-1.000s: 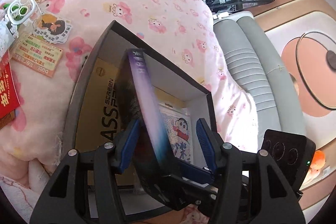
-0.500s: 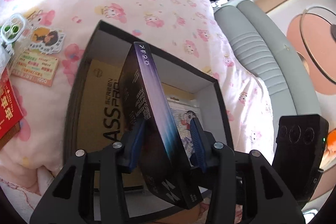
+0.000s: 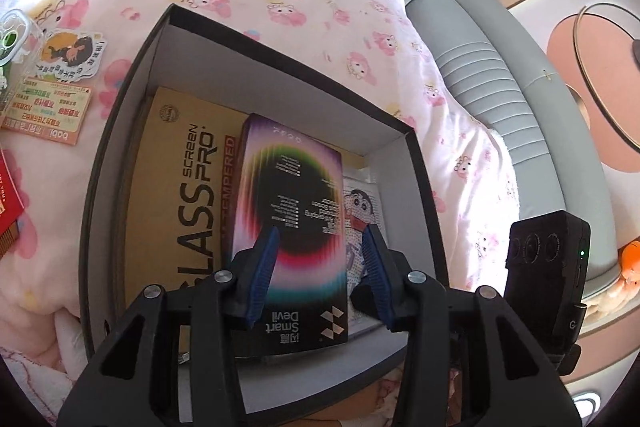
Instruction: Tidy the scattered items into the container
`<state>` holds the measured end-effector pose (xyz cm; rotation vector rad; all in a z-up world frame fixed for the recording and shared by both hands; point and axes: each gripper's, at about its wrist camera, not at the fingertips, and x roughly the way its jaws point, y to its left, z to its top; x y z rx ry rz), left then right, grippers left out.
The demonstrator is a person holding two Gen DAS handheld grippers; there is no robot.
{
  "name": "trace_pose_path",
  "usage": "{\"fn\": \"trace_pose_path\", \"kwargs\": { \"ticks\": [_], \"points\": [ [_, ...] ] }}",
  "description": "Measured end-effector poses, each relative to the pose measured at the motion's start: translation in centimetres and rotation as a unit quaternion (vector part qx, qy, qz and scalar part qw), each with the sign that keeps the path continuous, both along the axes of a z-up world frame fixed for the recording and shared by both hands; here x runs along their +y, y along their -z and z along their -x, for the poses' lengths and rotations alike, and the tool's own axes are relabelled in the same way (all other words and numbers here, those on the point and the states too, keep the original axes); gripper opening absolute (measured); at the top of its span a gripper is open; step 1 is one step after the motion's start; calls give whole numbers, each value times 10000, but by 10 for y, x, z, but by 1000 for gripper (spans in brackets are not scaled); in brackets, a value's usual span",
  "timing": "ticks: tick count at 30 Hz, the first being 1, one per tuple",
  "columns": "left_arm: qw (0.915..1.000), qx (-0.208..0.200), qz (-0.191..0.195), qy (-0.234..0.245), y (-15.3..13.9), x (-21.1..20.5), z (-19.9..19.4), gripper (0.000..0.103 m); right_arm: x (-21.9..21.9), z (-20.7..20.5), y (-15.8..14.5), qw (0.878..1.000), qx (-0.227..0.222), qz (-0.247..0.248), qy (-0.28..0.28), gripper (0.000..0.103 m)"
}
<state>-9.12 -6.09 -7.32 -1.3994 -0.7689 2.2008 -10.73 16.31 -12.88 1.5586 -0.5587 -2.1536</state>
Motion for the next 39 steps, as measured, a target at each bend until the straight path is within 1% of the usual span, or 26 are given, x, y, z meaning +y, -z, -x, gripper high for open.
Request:
{"fn": "trace_pose_path", "kwargs": {
  "ticks": [2, 4, 6, 7, 9, 12, 14, 15, 17, 19, 21, 22, 23, 24, 26, 28, 30, 31, 32, 34, 35, 36, 38, 39],
  "points": [
    [9999, -78, 139, -28, 2, 1, 1, 43, 6, 4, 1, 9996, 50, -210, 156, 32],
    [9991, -217, 345, -66, 7, 2, 3, 43, 9, 12, 5, 9986, -20, -485, 212, 32],
    [9973, -264, 666, -150, 7, 6, 8, 43, 7, 23, 10, 9973, -123, -715, 94, 32],
    [9950, -254, 938, -208, 5, 9, 14, 43, 5, 29, 13, 9966, -186, -806, 51, 32],
    [9877, -149, 1546, -198, -7, 16, 28, 43, -1, 39, 17, 9949, -219, -984, -60, 32],
    [9809, 183, 1928, 204, -27, 29, 51, 43, -12, 52, 24, 9917, -316, -1226, -229, 32],
    [9757, 268, 2144, 370, -28, 34, 64, 43, -20, 56, 28, 9908, -330, -1272, -326, 34],
    [9762, 277, 2119, 370, -25, 34, 67, 43, -23, 57, 29, 9910, -340, -1248, -345, 34],
    [9831, 124, 1795, 351, -13, 24, 65, 43, -28, 58, 30, 9929, -370, -1055, -403, 34],
    [9873, -147, 1557, 286, -1, 10, 62, 43, -37, 56, 31, 9950, -432, -695, -581, 34],
    [9888, -302, 1450, 206, 3, 1, 60, 43, -48, 52, 35, 9938, -532, -374, -896, 34],
    [9902, -321, 1346, 197, 3, 0, 59, 43, -50, 51, 36, 9939, -525, -354, -904, 34],
    [9913, -337, 1259, 199, 4, 0, 59, 43, -49, 52, 36, 9949, -464, -407, -794, 34],
    [9912, -334, 1269, 188, 4, 0, 60, 43, -44, 54, 34, 9961, -392, -504, -613, 34],
    [9885, -282, 1475, 178, 5, 7, 64, 43, -32, 61, 29, 9973, -286, -622, -268, 34],
    [9860, -231, 1635, 226, 3, 15, 73, 43, -24, 67, 24, 9969, -199, -748, -117, 34],
    [9846, -218, 1691, 382, 1, 23, 85, 43, -24, 71, 22, 9948, -120, -997, -154, 34],
    [9822, -198, 1794, 515, 0, 29, 92, 43, -23, 72, 22, 9944, -108, -1031, -180, 34],
    [9780, -175, 1991, 597, 0, 35, 101, 43, -23, 75, 24, 9946, -131, -1013, -200, 34],
    [9671, -145, 2434, 726, 4, 49, 117, 43, -28, 82, 27, 9951, -171, -945, -251, 34],
    [9646, -160, 2521, 752, 7, 53, 124, 43, -32, 87, 29, 9955, -177, -885, -302, 34],
    [9648, -244, 2508, 758, 13, 53, 130, 43, -38, 91, 32, 9959, -205, -792, -389, 34],
    [9696, -549, 2253, 777, 27, 47, 137, 43, -50, 97, 39, 9960, -369, -590, -559, 34],
    [9703, -663, 2200, 761, 33, 43, 138, 43, -57, 99, 40, 9953, -343, -624, -655, 34]
  ]
}}
